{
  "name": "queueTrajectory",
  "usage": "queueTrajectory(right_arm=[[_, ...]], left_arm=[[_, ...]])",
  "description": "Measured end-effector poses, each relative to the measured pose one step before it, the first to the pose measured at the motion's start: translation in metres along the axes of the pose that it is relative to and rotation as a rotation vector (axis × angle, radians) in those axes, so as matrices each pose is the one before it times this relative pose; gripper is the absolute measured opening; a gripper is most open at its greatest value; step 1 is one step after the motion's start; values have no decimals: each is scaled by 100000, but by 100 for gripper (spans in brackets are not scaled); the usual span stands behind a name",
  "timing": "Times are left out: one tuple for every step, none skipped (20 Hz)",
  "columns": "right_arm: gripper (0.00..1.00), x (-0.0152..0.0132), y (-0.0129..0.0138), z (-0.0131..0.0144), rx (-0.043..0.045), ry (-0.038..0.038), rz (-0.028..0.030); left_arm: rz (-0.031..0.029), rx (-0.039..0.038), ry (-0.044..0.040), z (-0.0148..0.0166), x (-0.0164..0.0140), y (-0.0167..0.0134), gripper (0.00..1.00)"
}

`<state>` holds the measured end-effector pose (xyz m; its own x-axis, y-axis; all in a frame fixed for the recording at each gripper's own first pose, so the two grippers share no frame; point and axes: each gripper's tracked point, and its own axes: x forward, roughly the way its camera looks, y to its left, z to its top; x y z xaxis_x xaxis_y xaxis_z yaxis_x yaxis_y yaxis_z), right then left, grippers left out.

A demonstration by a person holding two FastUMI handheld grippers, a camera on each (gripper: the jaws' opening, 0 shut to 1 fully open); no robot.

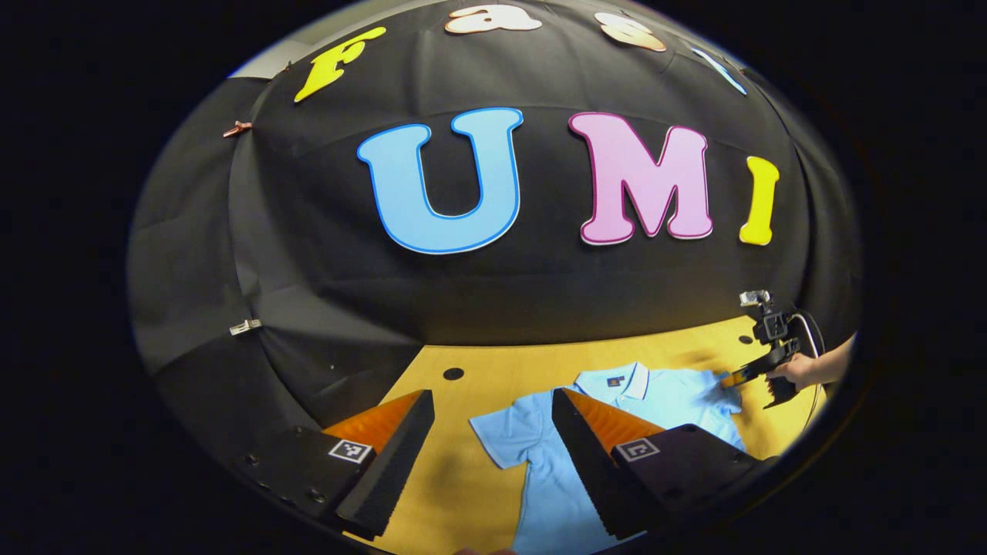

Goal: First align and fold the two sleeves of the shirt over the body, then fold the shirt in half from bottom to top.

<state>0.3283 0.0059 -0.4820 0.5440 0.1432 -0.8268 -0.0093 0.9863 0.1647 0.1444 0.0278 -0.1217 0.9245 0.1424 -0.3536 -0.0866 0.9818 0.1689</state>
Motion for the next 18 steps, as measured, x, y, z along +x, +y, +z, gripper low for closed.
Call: queueTrajectory(right_arm=[[10, 146, 390, 42, 1204, 402, -485], [4, -93, 188, 287, 1457, -727, 900], [9, -309, 431, 321, 982, -1003, 1216], [9, -560, 436, 929, 702, -2707, 1163], [9, -856, 931, 1210, 594, -3703, 2125], [4, -879, 1314, 1107, 69, -3215, 2572], [4, -790, 1581, 916, 44, -2251, 3728], [6, -863, 2081, 646, 541, -1221, 4657], [7, -458, 1938, 328, 693, -427, 4099], [9, -139, 1700, -312, 73, 1155, 3891], [4, 383, 1024, -1055, -1180, 3017, 1418], [4, 616, 159, -1319, -2616, 3744, -1291], [3, 830, -241, -1056, -3493, 2922, -2688], [3, 817, -251, -1182, -2602, 2738, -1911], [3, 675, -15, -773, -411, 2226, -564], [11, 418, -13, -570, 1220, 1574, -215], [17, -7, -173, 0, 1004, 226, -527], [23, 736, -251, -244, 848, -131, -480]], left_arm=[[-617, 665, 265, -73, 26, 109, 99], [-509, 334, 119, -151, 11, 163, 99], [-216, 130, -121, 13, 33, 264, 99], [196, -20, -277, -96, 69, 455, 99], [518, -209, 1, -106, 84, 562, 99], [829, -154, 400, -356, 160, 581, 99], [688, -159, 850, -319, 188, 463, 99], [347, -352, 801, -426, 158, 471, 99], [67, -443, 496, -260, 159, 363, 98], [-262, -851, 460, -318, 282, 168, 99], [-566, -1514, 1649, -461, 386, 80, 99], [-476, -2296, 2026, -769, 367, 197, 98], [-8, -2498, 2448, -689, 366, 207, 99], [101, -1746, 2429, -638, 372, 264, 99], [1311, -802, 1849, -271, 365, 413, 99], [1520, -682, 1749, -573, 640, 613, 99], [788, -758, 1616, -375, 568, 564, 98], [235, -876, 1238, -406, 384, 330, 99]])
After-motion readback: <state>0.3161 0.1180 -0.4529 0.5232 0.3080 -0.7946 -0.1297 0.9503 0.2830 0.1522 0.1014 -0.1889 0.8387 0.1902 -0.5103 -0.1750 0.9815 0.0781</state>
